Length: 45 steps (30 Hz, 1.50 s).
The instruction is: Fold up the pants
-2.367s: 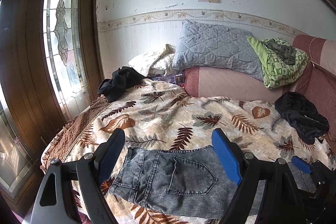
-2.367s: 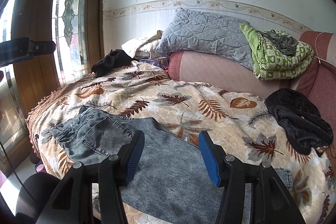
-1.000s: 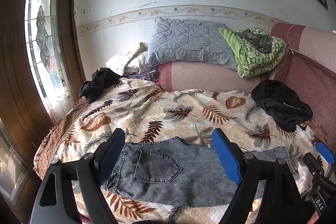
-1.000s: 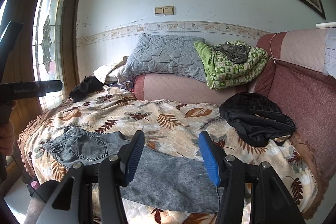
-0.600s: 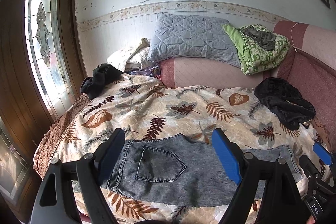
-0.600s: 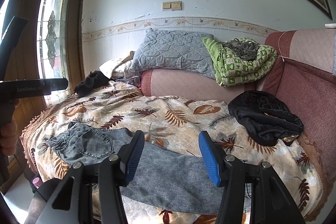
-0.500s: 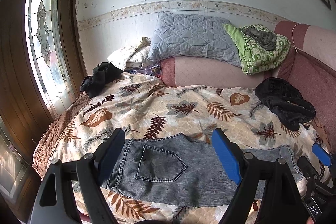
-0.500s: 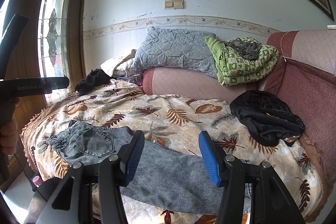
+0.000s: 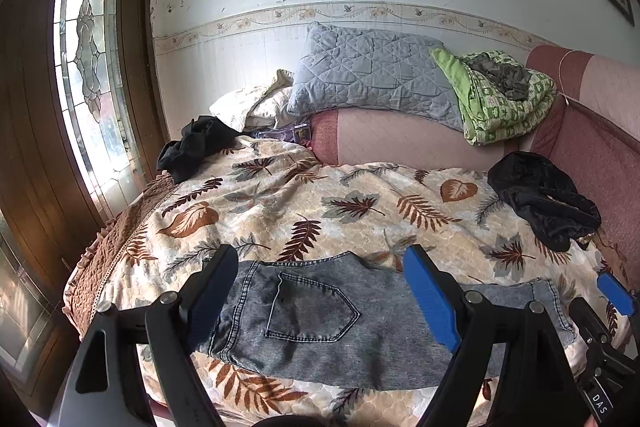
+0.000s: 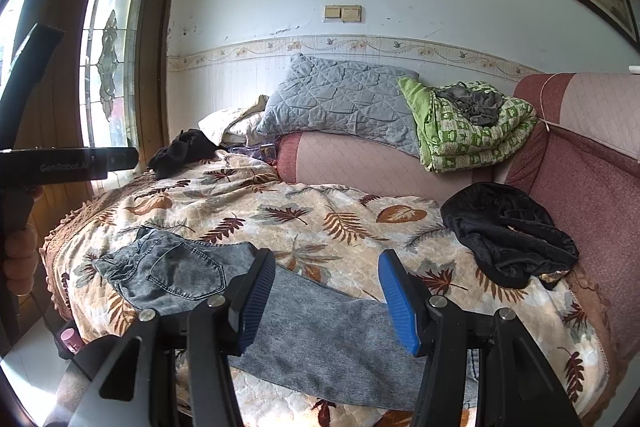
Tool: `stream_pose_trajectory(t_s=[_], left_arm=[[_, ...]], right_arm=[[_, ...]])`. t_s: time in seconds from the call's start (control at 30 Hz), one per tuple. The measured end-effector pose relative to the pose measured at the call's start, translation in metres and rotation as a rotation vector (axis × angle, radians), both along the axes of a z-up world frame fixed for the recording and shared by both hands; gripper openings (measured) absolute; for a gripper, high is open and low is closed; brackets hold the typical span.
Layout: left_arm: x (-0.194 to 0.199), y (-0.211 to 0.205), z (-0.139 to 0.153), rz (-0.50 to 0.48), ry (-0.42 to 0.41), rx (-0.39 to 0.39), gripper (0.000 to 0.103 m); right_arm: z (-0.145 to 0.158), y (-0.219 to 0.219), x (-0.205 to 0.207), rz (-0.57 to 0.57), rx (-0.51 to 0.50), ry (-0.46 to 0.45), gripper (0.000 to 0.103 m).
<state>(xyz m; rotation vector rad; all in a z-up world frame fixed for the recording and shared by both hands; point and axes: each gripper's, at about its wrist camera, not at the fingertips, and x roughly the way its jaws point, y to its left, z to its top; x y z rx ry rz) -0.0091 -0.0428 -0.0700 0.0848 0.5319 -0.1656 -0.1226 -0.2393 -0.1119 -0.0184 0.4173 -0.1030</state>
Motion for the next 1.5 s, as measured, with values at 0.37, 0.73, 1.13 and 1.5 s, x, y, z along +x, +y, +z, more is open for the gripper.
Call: stream_pose_trajectory(t_s=[0.37,0.73,1.13,1.5], left_arm=[[0.018,0.010,-0.029,-0.018,0.105,0.074,0.085],[0.019,-0.049,-0.090,-0.153,0.331,0.124,0.085],[0.028,-0.116,-0.159,-0.237,0.468,0.278,0.085],[0.061,-0.110,-0.203,-0.166,0.552,0.313,0.085]], right_arm=[[0.001,-0.087,-0.014,-0.213,0.092,0.037,0.070],[-0.111,-0.251,-0.023,-0.391,0.874,0.277,0.079],[-0.195,-0.271,0.003,-0.382,1.124,0.484,0.079],[-0.209,-0.260,0.031,-0.321,1.108,0.569,0.025]])
